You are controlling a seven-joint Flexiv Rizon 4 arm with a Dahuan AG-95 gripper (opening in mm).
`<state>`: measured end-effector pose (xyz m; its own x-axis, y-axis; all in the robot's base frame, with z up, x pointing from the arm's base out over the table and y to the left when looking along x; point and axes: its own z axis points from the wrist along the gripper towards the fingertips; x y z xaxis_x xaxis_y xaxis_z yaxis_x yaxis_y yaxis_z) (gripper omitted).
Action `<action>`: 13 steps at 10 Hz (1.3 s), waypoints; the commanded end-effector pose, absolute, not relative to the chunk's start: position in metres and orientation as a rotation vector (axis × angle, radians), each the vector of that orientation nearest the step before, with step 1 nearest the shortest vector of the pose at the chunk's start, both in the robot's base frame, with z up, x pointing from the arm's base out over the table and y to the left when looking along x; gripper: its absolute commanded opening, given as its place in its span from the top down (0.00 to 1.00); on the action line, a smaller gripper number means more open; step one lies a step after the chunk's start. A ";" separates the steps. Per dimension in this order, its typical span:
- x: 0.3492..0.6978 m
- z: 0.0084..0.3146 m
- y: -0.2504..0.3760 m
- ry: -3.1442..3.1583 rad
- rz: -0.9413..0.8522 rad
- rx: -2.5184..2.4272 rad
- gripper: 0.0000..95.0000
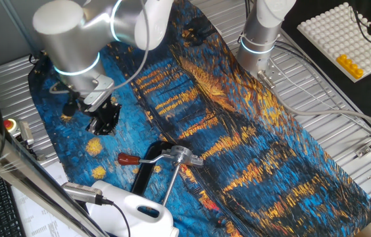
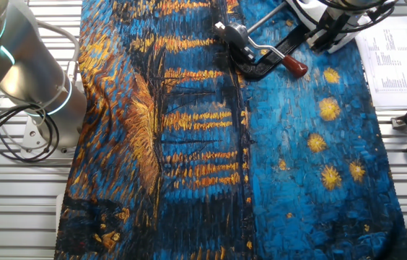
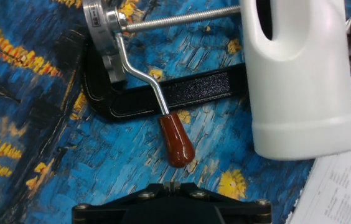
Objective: Pull up the lever
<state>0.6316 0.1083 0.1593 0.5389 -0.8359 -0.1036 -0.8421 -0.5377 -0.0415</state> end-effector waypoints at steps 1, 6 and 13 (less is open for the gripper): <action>0.631 0.159 0.108 1.418 0.157 -2.705 1.00; 0.631 0.159 0.108 1.388 0.136 -2.741 1.00; 0.616 0.128 0.121 1.072 0.128 -2.817 0.60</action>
<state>0.6177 0.1177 0.1342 0.7202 -0.6855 -0.1063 -0.6928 -0.7186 -0.0602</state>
